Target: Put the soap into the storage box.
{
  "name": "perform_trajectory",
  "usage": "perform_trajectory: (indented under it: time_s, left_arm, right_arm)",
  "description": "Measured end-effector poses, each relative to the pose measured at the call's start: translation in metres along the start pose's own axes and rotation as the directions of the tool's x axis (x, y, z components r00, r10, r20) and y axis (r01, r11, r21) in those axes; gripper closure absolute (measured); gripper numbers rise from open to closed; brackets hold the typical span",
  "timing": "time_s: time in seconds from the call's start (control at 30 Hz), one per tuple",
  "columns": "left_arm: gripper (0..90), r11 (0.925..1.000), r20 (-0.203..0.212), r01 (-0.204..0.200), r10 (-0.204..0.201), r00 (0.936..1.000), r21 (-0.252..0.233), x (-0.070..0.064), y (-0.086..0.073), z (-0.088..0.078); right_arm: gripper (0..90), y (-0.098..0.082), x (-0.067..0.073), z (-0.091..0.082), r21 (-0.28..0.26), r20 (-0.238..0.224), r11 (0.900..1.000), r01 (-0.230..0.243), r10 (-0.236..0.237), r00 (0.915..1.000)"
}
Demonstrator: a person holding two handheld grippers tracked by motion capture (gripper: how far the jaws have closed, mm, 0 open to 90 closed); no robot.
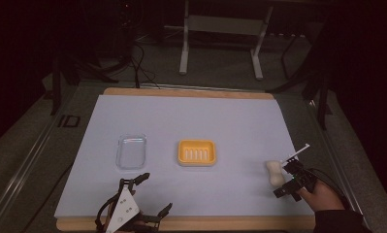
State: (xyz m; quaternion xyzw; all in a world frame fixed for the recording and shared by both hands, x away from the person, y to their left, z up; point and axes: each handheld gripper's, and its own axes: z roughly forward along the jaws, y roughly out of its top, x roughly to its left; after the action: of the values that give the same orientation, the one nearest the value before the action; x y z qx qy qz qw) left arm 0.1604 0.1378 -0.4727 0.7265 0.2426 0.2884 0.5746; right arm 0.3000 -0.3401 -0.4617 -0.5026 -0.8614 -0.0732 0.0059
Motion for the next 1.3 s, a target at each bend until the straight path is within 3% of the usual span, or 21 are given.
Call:
perform_trajectory:
  time_s: [0.1, 0.23, 0.33, 0.57, 0.67, 0.83, 1.13, 1.3]
  left_arm:
    - [0.9, 1.0000, 0.001, -0.001, 0.001, 1.0000, 0.000, -0.001, 0.000, 0.001]
    - [0.9, 1.0000, 0.001, -0.003, 0.003, 1.0000, 0.002, -0.001, 0.000, 0.001]
    - [0.9, 1.0000, 0.000, -0.005, 0.005, 1.0000, 0.005, -0.001, 0.000, 0.001]
    - [0.9, 1.0000, -0.002, -0.005, 0.005, 1.0000, 0.005, -0.001, 0.000, 0.001]
    - [0.9, 1.0000, -0.002, -0.005, 0.005, 1.0000, 0.008, -0.001, 0.000, 0.002]
    - [0.9, 0.9999, -0.003, -0.004, 0.004, 1.0000, 0.010, 0.000, 0.000, 0.002]
    - [0.9, 1.0000, -0.002, -0.003, 0.003, 1.0000, 0.010, 0.000, 0.000, 0.002]
    - [0.9, 1.0000, -0.001, -0.002, 0.002, 1.0000, 0.006, 0.000, 0.000, 0.001]
  right_arm:
    - [15.8, 0.003, -0.003, -0.002, 0.019, -0.021, 0.999, -0.041, 0.041, 0.9989]
    - [15.0, 0.009, -0.005, 0.001, 0.101, -0.003, 0.992, -0.074, 0.075, 0.9972]
    - [13.9, 0.014, -0.006, 0.002, 0.130, 0.008, 0.986, -0.099, 0.099, 0.9950]
    - [12.9, 0.028, -0.019, 0.007, 0.093, 0.005, 0.981, -0.169, 0.169, 0.9856]
    - [13.7, 0.033, -0.026, 0.014, 0.085, -0.028, 0.973, -0.213, 0.216, 0.9760]
    - [16.1, 0.044, -0.032, 0.021, 0.091, -0.015, 0.957, -0.274, 0.276, 0.9610]
    - [24.4, 0.062, -0.029, 0.026, 0.067, 0.079, 0.954, -0.293, 0.288, 0.9544]
    - [27.3, 0.068, -0.027, 0.028, 0.039, 0.096, 0.954, -0.298, 0.293, 0.9512]
